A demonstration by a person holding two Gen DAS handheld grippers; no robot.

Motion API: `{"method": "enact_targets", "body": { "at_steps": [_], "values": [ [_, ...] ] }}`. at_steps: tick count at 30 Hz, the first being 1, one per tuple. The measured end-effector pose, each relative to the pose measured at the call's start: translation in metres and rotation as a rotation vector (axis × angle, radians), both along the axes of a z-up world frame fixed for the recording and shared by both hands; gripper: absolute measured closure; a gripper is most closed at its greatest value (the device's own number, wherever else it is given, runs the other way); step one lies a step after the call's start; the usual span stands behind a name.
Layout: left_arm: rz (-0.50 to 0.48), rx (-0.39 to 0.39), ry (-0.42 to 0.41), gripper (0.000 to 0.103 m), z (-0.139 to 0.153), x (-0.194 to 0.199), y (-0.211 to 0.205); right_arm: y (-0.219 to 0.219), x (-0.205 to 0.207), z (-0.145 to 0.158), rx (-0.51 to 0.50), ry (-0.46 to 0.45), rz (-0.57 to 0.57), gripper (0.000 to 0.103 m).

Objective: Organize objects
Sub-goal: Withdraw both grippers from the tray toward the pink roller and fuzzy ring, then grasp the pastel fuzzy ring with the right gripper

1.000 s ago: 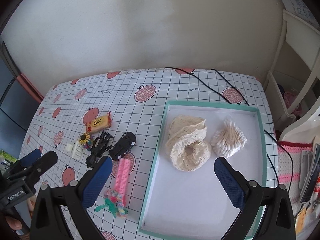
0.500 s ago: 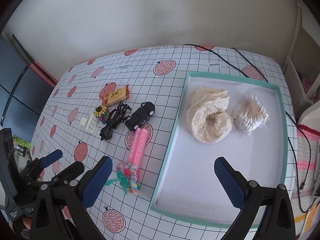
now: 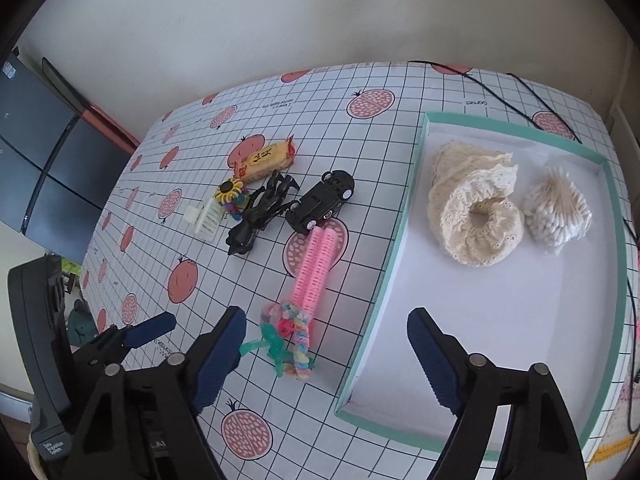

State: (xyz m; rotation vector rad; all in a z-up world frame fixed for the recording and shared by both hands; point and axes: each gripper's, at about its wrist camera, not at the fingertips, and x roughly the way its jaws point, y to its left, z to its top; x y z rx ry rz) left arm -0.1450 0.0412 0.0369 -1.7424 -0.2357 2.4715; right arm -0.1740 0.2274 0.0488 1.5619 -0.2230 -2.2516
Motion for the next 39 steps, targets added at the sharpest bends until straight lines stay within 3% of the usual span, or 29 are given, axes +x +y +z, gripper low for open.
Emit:
{"method": "enact_targets", "body": {
  "at_steps": [8,16,19,22,31,39],
  "values": [
    [-0.026,-0.013,-0.004,0.018,-0.003,0.001,0.009,-0.014,0.000,-0.011,-0.028,-0.043,0.042,0.045],
    [-0.061,-0.014,-0.025,0.039,-0.010,-0.002,0.019,-0.027,-0.001,-0.021,0.007,-0.065,0.059,0.051],
    [-0.070,-0.015,-0.027,0.041,-0.012,-0.002,0.022,-0.029,-0.002,-0.025,0.013,-0.077,0.062,0.054],
    [-0.079,-0.008,-0.030,0.053,-0.013,-0.002,0.024,-0.032,-0.002,-0.029,0.020,-0.088,0.067,0.056],
    [-0.095,0.001,-0.039,0.071,-0.015,-0.002,0.027,-0.034,-0.003,-0.037,0.027,-0.108,0.075,0.059],
    [-0.102,0.011,-0.044,0.072,-0.019,-0.001,0.028,-0.039,-0.003,-0.041,0.035,-0.111,0.094,0.067]
  ]
}}
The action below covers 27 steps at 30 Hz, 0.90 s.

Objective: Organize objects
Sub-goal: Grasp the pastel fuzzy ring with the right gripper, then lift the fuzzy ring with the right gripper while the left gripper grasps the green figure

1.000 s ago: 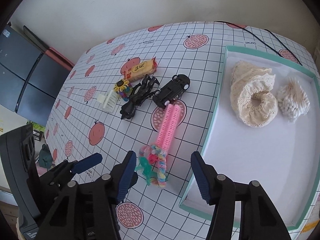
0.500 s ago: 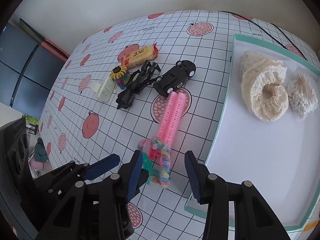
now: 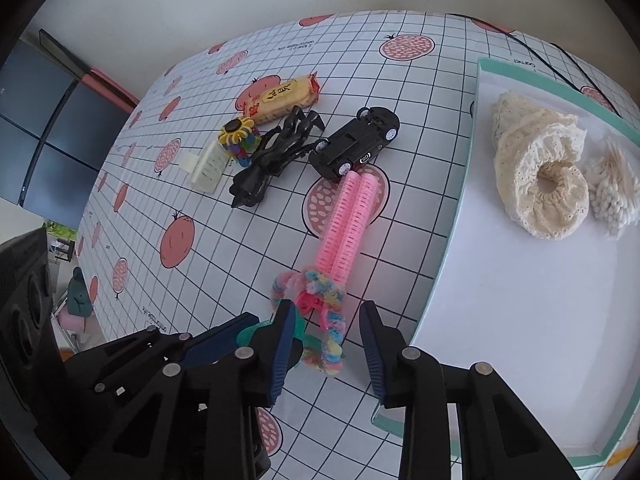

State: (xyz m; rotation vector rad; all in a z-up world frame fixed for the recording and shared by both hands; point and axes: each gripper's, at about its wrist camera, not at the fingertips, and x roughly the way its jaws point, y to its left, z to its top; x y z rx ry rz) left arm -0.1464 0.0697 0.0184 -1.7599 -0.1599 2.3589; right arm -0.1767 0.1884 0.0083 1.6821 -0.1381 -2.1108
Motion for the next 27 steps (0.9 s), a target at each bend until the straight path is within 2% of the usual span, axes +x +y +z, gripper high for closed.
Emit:
{"method": "enact_targets", "body": {
  "at_steps": [9,12,16,27],
  "values": [
    [0.000,0.021,-0.002,0.073,-0.0016,0.0003,-0.0012,-0.0018,-0.0008,-0.0042,-0.008,-0.004,0.004,0.080],
    [0.009,0.052,-0.014,0.073,-0.0046,-0.0030,-0.0013,0.0007,-0.0023,-0.0038,-0.022,-0.014,-0.008,0.089],
    [0.010,0.052,-0.021,0.073,-0.0073,-0.0032,-0.0004,0.0016,-0.0027,-0.0047,-0.023,-0.016,-0.011,0.092],
    [0.012,0.086,-0.037,0.077,-0.0058,-0.0010,-0.0051,0.0022,-0.0028,-0.0003,-0.017,0.009,-0.011,0.092]
  ]
}}
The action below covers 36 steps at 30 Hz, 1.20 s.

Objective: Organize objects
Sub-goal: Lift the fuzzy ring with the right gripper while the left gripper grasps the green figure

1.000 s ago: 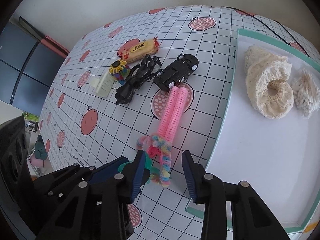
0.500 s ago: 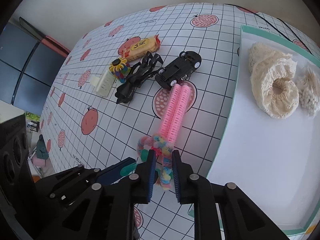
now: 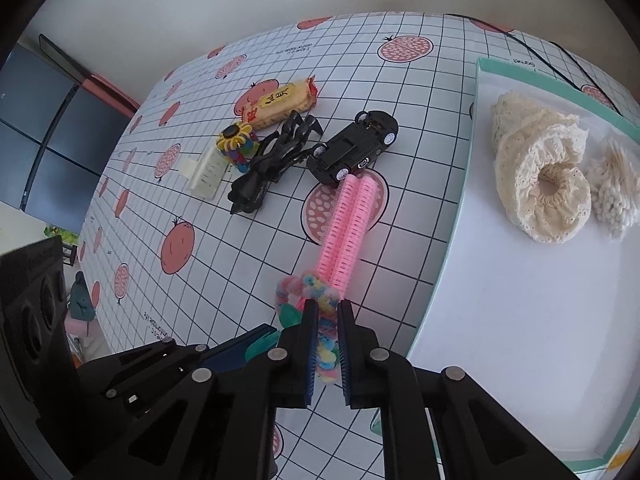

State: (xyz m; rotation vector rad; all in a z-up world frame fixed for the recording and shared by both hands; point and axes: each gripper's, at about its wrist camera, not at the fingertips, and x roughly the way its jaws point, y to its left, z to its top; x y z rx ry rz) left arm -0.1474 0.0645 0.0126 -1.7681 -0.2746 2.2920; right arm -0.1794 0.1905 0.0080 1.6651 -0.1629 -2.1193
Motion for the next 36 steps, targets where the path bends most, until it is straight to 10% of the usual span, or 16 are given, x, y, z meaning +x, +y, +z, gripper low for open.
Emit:
{"method": "enact_targets", "body": {
  "at_steps": [27,36],
  "values": [
    [0.042,0.037,0.031,0.077,0.024,-0.001,-0.021,0.012,-0.004,0.021,-0.082,0.021,-0.017,0.092],
    [0.065,-0.013,0.025,0.077,0.022,-0.003,-0.032,0.006,-0.003,0.013,-0.056,0.010,0.002,0.076]
  ]
}}
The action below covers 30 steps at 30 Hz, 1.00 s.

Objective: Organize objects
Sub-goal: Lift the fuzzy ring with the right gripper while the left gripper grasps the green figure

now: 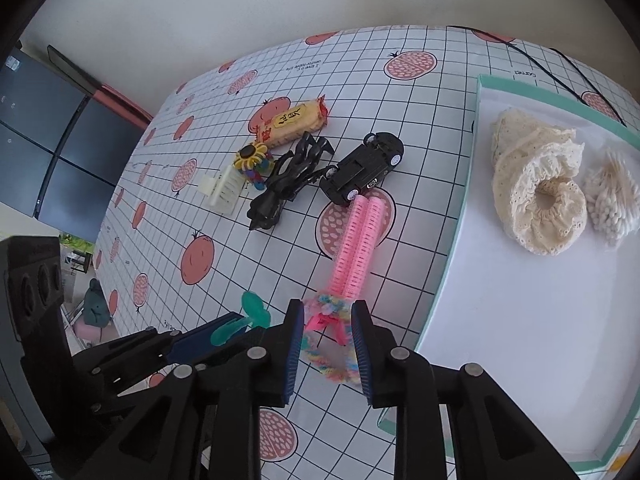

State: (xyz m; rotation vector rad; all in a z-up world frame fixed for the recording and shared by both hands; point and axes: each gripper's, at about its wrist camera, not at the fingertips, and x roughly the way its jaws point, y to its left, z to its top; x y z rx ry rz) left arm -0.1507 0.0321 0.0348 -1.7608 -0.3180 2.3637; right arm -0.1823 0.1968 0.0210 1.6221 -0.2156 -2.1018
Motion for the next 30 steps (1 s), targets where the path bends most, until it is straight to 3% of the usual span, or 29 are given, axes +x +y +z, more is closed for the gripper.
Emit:
{"method": "enact_targets", "body": {
  "at_steps": [16,18,23,30],
  "values": [
    [0.094,0.047,-0.011,0.077,0.002,-0.009,-0.027,-0.008,0.001,-0.025,0.089,-0.052,0.034,0.076],
    [0.096,0.054,-0.018,0.077,0.001,-0.009,-0.028,-0.010,0.001,-0.027,0.099,-0.054,0.040,0.077],
    [0.105,0.057,-0.022,0.077,0.000,-0.009,-0.029,-0.011,0.002,-0.028,0.113,-0.043,0.053,0.094],
    [0.115,0.070,-0.013,0.077,0.003,-0.011,-0.032,-0.010,0.004,-0.013,0.088,-0.013,0.056,0.094]
  ]
}}
